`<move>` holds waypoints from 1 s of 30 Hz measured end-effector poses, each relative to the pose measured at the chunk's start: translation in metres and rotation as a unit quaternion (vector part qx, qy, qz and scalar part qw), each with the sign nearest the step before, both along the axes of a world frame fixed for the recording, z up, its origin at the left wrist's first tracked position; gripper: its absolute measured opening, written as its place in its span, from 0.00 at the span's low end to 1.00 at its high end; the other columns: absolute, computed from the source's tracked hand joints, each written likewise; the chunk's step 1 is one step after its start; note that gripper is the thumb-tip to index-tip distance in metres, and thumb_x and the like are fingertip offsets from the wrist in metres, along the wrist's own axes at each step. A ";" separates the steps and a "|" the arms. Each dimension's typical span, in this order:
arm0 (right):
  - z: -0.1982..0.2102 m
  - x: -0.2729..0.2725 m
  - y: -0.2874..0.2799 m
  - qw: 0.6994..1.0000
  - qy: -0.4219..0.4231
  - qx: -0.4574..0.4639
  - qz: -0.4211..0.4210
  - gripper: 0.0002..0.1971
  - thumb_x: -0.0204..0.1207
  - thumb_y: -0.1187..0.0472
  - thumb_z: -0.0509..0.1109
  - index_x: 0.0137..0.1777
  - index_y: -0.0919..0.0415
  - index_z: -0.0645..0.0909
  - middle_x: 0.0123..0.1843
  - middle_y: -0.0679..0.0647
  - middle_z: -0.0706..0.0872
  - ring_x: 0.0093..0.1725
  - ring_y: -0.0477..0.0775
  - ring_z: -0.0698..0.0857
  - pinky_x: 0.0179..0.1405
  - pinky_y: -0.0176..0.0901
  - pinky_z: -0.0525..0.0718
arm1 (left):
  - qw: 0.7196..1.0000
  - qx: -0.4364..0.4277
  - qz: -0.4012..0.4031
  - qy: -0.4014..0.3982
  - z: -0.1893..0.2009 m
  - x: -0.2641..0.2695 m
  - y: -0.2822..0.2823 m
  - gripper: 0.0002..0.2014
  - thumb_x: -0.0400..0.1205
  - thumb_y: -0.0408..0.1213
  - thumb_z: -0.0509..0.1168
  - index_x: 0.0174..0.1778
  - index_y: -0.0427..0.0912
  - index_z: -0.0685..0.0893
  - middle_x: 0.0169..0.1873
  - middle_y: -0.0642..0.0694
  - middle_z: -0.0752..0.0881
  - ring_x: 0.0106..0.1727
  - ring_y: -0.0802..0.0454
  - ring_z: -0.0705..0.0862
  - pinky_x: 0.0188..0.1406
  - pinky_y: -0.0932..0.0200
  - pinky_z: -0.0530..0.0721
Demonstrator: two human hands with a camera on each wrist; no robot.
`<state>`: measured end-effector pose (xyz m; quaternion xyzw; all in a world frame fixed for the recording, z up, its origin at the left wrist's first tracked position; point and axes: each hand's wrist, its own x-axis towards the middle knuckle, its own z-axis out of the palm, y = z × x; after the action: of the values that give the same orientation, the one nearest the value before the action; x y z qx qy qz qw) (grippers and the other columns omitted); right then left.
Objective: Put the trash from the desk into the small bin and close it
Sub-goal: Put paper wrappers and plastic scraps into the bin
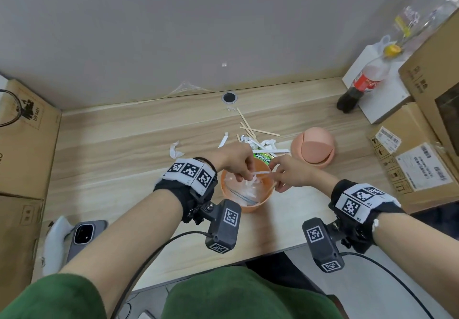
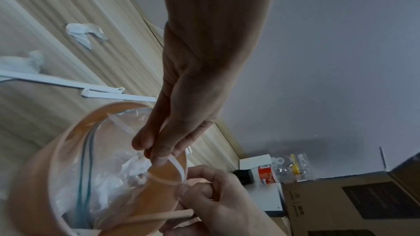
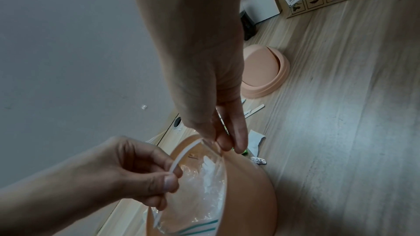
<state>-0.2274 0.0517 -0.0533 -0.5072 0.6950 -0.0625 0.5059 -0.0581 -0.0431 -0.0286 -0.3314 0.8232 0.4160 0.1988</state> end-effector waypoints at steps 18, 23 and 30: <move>0.020 0.010 -0.011 1.000 -0.005 0.005 0.013 0.07 0.79 0.65 0.66 0.55 0.64 0.77 0.35 0.58 0.86 0.35 0.58 0.87 0.43 0.50 0.91 | 0.996 -0.031 -0.060 -0.050 -0.023 0.024 0.002 0.13 0.83 0.39 0.65 0.34 0.42 0.84 0.33 0.45 0.88 0.36 0.47 0.90 0.36 0.59 0.82; 0.023 0.016 -0.014 1.000 -0.011 0.009 0.007 0.09 0.79 0.60 0.67 0.56 0.62 0.75 0.37 0.59 0.86 0.34 0.56 0.87 0.39 0.47 0.91 | 0.997 -0.059 -0.005 0.051 -0.006 0.046 -0.006 0.07 0.80 0.41 0.70 0.52 0.48 0.90 0.39 0.60 0.84 0.38 0.59 0.82 0.36 0.71 0.76; 0.019 0.031 -0.014 0.997 -0.046 0.049 -0.033 0.09 0.80 0.65 0.62 0.59 0.65 0.72 0.36 0.62 0.85 0.36 0.64 0.87 0.46 0.58 0.90 | 0.939 0.043 0.333 0.079 -0.031 0.094 0.005 0.12 0.85 0.48 0.63 0.60 0.46 0.76 0.45 0.45 0.81 0.39 0.48 0.81 0.34 0.54 0.85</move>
<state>-0.1965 0.0381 -0.0341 -0.4554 0.6895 -0.0684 0.5590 0.0357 -0.0377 -0.0600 -0.5439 0.6600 0.5183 -0.0023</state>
